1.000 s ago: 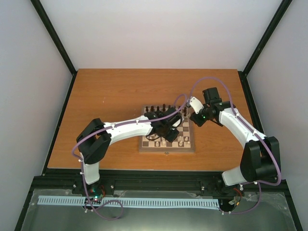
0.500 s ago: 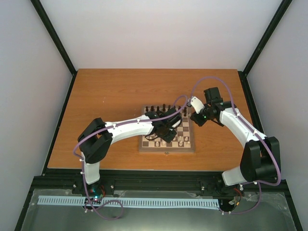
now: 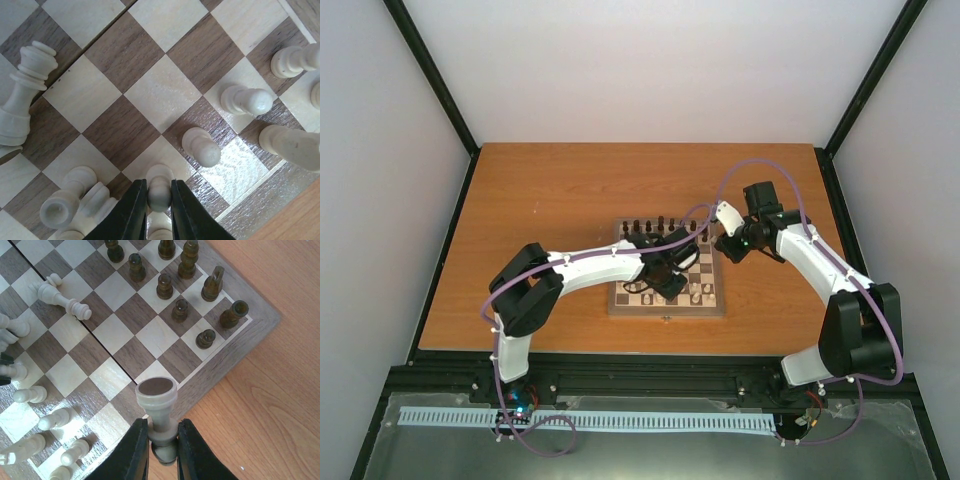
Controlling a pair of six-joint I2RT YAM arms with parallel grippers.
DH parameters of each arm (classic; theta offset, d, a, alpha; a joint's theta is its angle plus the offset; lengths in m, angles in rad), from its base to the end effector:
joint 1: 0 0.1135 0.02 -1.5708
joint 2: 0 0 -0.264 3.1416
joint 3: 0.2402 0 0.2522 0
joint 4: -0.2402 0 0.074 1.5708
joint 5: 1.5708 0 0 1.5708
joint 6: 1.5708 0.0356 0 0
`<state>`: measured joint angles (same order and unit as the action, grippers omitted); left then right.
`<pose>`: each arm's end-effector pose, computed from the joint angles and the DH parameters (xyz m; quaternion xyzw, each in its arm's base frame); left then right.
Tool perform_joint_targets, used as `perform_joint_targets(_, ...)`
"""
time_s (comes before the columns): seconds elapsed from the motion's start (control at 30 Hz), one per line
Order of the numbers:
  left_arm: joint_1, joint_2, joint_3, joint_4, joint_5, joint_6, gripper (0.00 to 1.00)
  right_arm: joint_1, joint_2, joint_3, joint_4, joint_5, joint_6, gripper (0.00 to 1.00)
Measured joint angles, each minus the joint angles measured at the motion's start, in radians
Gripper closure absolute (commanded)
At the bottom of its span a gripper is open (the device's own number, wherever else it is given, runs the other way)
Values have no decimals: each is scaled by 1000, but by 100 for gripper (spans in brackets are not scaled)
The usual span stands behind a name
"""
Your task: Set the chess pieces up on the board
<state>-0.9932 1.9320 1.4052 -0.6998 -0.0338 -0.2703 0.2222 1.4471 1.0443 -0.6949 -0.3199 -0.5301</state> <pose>0.2151 -0.3279 0.1860 0.3457 0.9225 -0.0877 0.1480 0.2759 0.0738 0.2387 -0.3873 0.8789 0.1175 0.2524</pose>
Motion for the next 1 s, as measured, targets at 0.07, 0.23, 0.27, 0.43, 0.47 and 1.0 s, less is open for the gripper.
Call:
perform_joint_targets(0.07,0,4,0,-1,1,2,80,0,2,0,-3,-3,0,90)
perform_joint_targets(0.23,0,16,0,-5,1,3,73,0,7,0,-5,-6,0,90)
perform_joint_targets(0.27,0,16,0,-5,1,5,72,0,8,0,-6,-6,0,90)
perform_joint_targets(0.43,0,16,10,-6,1,5,67,0,8,0,-8,-10,-1,90)
perform_joint_targets(0.47,0,15,14,-5,1,6,66,0,8,0,-9,-12,-3,90)
perform_joint_targets(1.0,21,-301,-114,101,1,-37,55,0,5,9,-87,-92,-124,89)
